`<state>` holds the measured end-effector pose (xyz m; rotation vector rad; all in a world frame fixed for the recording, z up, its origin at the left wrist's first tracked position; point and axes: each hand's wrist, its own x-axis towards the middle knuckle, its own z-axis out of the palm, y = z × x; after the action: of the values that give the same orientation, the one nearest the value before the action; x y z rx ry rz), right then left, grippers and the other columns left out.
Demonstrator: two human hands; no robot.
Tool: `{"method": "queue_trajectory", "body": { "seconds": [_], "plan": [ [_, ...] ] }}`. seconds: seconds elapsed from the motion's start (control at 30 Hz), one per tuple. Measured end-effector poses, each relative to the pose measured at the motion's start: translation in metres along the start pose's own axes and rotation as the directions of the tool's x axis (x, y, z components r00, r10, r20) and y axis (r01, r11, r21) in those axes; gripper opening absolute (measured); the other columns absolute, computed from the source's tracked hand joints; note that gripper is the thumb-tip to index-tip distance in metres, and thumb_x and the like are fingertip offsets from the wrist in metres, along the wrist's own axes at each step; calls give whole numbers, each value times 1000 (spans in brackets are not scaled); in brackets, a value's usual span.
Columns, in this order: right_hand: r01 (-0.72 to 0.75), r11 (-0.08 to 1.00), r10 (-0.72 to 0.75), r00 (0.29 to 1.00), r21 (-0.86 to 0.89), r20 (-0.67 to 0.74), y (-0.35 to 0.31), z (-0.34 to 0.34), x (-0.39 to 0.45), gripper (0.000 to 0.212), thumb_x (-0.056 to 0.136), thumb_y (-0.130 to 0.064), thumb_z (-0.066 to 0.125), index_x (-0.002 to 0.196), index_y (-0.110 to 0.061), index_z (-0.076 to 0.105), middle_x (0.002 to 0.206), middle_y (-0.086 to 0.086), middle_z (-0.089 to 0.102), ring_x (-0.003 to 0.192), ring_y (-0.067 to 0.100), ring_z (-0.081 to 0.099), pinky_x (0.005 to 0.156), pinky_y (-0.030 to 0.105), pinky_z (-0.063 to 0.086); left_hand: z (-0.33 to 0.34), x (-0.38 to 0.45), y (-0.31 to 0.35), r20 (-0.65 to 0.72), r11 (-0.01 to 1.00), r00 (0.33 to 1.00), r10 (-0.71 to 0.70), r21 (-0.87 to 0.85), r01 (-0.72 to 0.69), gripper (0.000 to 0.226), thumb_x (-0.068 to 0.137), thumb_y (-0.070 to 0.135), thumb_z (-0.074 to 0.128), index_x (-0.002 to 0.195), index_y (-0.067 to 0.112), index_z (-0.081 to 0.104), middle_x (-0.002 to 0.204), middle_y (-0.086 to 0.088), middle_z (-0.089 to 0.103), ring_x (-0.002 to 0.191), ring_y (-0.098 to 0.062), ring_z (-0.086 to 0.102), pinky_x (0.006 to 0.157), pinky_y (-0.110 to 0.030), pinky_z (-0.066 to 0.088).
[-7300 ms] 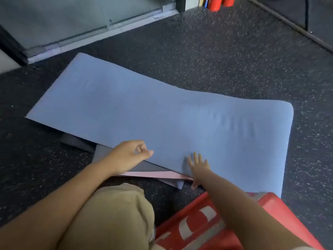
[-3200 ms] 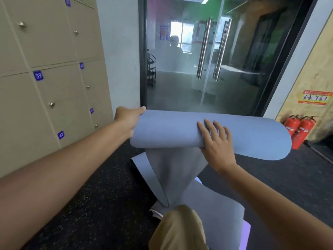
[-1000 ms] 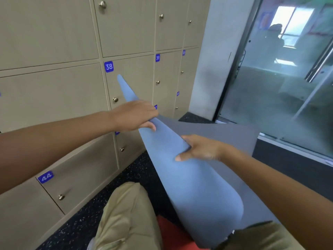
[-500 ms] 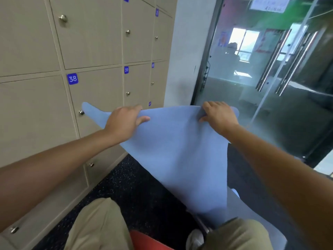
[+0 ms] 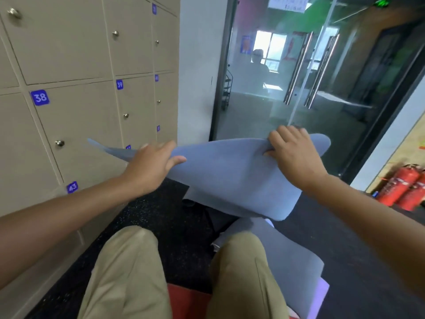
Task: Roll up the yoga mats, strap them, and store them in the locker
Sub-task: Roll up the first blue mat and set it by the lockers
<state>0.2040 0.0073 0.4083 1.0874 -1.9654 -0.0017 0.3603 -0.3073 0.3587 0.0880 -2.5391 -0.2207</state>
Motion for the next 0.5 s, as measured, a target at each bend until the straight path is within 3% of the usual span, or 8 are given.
{"method": "queue_trajectory", "body": {
  "seconds": [0.1, 0.3, 0.4, 0.5],
  "plan": [
    [17, 999, -18, 999, 28, 48, -30, -6, -67, 11, 91, -16, 57, 98, -7, 58, 84, 9, 49, 75, 31, 43, 69, 38, 22, 17, -47, 2, 11, 993, 993, 120, 6, -120, 49, 101, 60, 37, 83, 15, 44, 66, 9, 37, 69, -31, 49, 69, -42, 32],
    [-40, 990, 13, 981, 132, 195, -74, -5, -150, 49, 86, -8, 76, 131, -9, 57, 98, 6, 54, 86, 30, 49, 75, 39, 30, 54, -117, -4, -14, 982, 983, 183, 37, -183, 59, 98, 65, 30, 82, 14, 53, 69, -2, 57, 66, -32, 57, 64, -42, 39],
    [-79, 987, 47, 975, 139, 218, -93, -6, -165, 54, 91, -14, 66, 143, -5, 53, 119, 11, 58, 103, 35, 54, 88, 42, 34, 63, -140, -3, -29, 978, 979, 203, 54, -202, 64, 104, 64, 17, 79, 14, 50, 67, -4, 54, 64, -33, 54, 61, -41, 36],
    [-106, 986, 69, 962, 130, 263, -112, -13, -181, 68, 85, -17, 56, 150, 0, 44, 134, 15, 55, 119, 39, 52, 104, 48, 32, 69, -164, 8, -46, 967, 967, 251, 57, -248, 58, 107, 56, 22, 75, 14, 46, 64, -4, 46, 60, -31, 47, 58, -39, 31]
  ]
}}
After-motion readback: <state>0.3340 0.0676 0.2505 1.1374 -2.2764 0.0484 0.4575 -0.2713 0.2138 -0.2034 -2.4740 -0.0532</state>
